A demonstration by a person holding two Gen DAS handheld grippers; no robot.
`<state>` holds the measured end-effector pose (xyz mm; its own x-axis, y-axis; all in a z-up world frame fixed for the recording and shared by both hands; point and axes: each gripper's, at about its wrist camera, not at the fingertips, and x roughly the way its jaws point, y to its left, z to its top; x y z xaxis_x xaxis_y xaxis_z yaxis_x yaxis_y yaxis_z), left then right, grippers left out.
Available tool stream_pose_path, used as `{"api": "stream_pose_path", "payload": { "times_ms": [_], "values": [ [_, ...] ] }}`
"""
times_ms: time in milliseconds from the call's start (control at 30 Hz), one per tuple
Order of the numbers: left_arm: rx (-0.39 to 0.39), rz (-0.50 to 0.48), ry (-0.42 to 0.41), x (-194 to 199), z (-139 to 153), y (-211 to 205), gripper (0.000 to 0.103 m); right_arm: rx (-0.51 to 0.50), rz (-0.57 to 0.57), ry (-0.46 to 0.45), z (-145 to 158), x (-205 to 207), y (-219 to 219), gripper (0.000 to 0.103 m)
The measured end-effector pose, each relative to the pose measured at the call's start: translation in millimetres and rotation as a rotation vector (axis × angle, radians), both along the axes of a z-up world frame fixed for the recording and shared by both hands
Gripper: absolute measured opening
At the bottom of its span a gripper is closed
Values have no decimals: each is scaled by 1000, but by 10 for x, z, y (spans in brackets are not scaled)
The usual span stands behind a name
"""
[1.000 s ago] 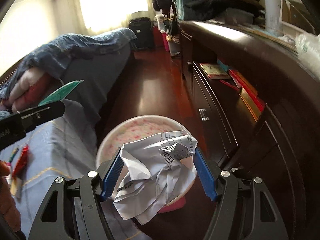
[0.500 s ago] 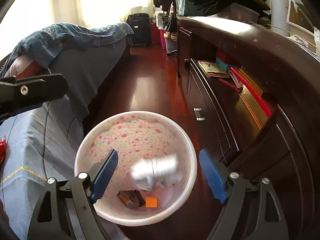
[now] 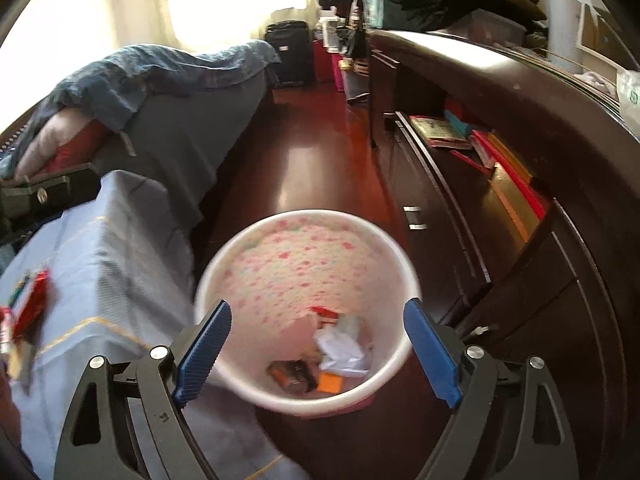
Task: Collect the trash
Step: 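Carry both items over the wastebasket and open both tools to drop them, then grasp the red snack bag with the left tool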
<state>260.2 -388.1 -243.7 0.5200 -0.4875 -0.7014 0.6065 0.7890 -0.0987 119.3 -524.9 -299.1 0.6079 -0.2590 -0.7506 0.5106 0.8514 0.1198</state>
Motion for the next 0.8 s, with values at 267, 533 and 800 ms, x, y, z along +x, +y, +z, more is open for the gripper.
{"api": "stream_pose_path", "payload": {
  "times_ms": [267,533,800],
  "values": [
    [128,145,35,206,-59,847,90,2,141,-52,298,36,556,90],
    [317,152,56,370,-400,1166,95,-4,266,-90,489,108,1046,91],
    [226,174,136,566,-577,1326,57,-12,319,-94,540,165,1295,91]
  ]
}}
